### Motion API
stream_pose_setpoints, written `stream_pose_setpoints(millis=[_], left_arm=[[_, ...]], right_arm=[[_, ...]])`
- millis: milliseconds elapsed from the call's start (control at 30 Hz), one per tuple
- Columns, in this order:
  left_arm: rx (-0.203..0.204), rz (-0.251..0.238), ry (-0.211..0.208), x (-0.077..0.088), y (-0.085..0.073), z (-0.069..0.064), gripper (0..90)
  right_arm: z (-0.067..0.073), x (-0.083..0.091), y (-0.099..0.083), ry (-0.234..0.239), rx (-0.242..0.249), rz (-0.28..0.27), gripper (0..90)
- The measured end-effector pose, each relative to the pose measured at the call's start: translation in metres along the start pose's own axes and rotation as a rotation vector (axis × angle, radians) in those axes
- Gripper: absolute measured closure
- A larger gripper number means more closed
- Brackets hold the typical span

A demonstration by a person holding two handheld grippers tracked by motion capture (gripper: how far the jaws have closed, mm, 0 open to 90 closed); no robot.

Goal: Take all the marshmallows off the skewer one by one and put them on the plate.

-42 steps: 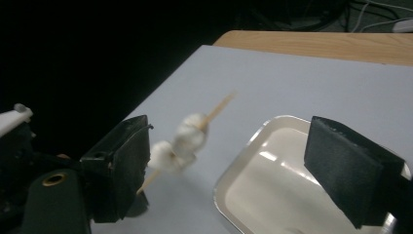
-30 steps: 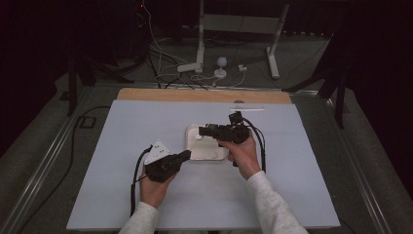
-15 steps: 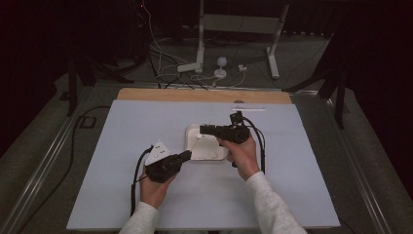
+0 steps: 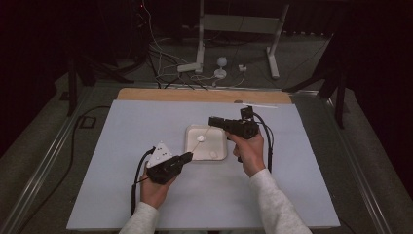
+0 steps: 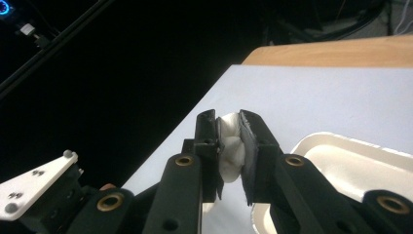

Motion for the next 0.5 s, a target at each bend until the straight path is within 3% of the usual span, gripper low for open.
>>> stream_pose_setpoints(millis=[67,133,233,500], left_arm=[[-0.008,0.019,0.014,0.0,-0.003,0.001,90.0],[0.009,0.014,0.013,0.0,-0.004,0.003,90.0],[0.023,0.002,0.014,0.001,-0.003,0.004,90.0],[0.043,-0.011,0.029,0.003,-0.002,0.008,90.0]], right_arm=[[-0.001,0.005,0.005,-0.011,-0.002,-0.033,80.4],[-0.003,0.012,0.011,-0.01,-0.004,-0.054,80.4],[-0.002,0.018,0.013,-0.034,0.033,-0.039,80.3],[-0.008,0.019,0.007,-0.078,0.069,-0.022,79.3]])
Point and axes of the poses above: each handheld gripper's, and its own axes: x roughly backward along the jaws, y roughly out of its top, z roughly to its left, the point moved 4 cm from there along -x, roughly forward along the jaws, and after that the axes turned 1 degree about -z, right-handed, at the moved point
